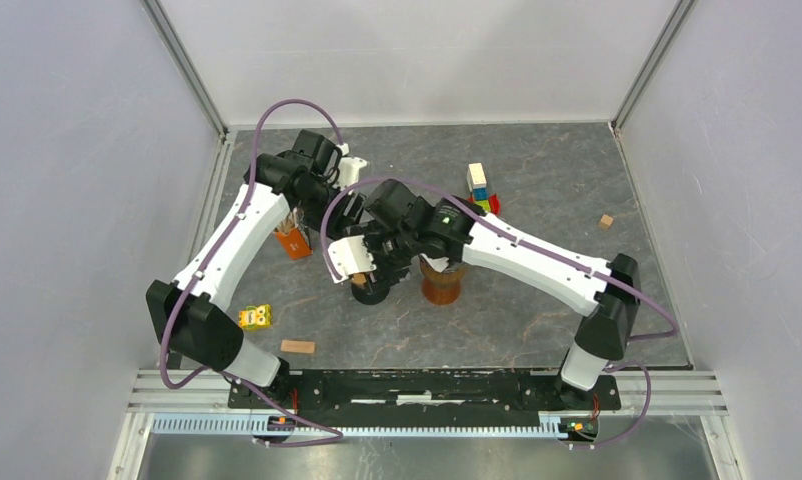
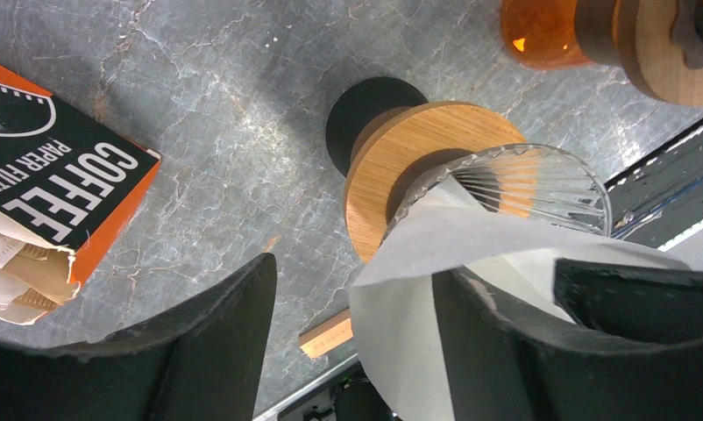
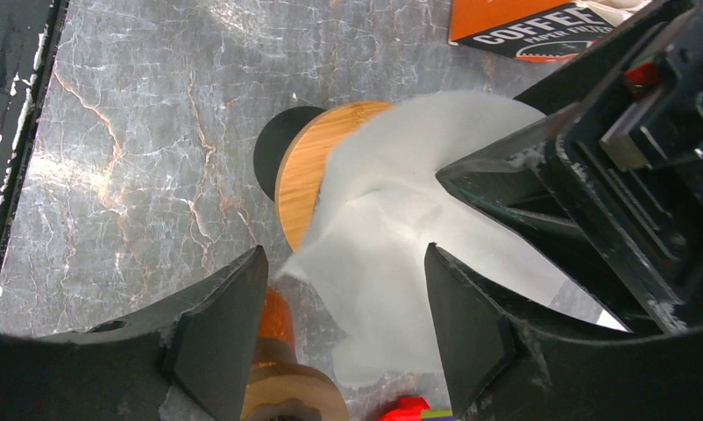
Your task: Place the coffee filter in the dripper
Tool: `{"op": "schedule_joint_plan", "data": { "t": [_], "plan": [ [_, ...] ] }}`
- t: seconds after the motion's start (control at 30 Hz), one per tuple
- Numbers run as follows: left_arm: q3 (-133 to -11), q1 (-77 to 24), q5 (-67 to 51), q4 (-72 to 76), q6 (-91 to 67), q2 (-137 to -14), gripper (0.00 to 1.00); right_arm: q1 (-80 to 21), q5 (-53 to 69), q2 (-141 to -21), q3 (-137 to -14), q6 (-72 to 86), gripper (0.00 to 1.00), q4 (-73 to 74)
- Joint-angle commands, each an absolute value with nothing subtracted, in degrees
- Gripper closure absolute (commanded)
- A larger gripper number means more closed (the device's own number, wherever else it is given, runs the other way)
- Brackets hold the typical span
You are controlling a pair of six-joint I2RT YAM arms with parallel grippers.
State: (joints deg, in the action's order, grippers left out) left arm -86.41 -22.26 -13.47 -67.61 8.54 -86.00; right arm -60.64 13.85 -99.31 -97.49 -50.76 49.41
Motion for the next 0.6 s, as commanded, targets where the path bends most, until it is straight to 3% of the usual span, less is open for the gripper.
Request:
{"op": "schedule_joint_plan", "data": {
  "t": [0.0, 0.57],
  "plan": [
    [-89.4, -22.3, -13.0, -67.9, 11.6, -84.7, 0.26, -60.6, 12.9, -94.6, -98.5, -51.8, 0.24, 50.4],
    [-89.4, -22.3, -13.2, -68.1, 12.0, -85.1, 0.23, -60.6, 14.7, -94.7, -97.4, -53.5, 0.24, 50.4]
  ]
}}
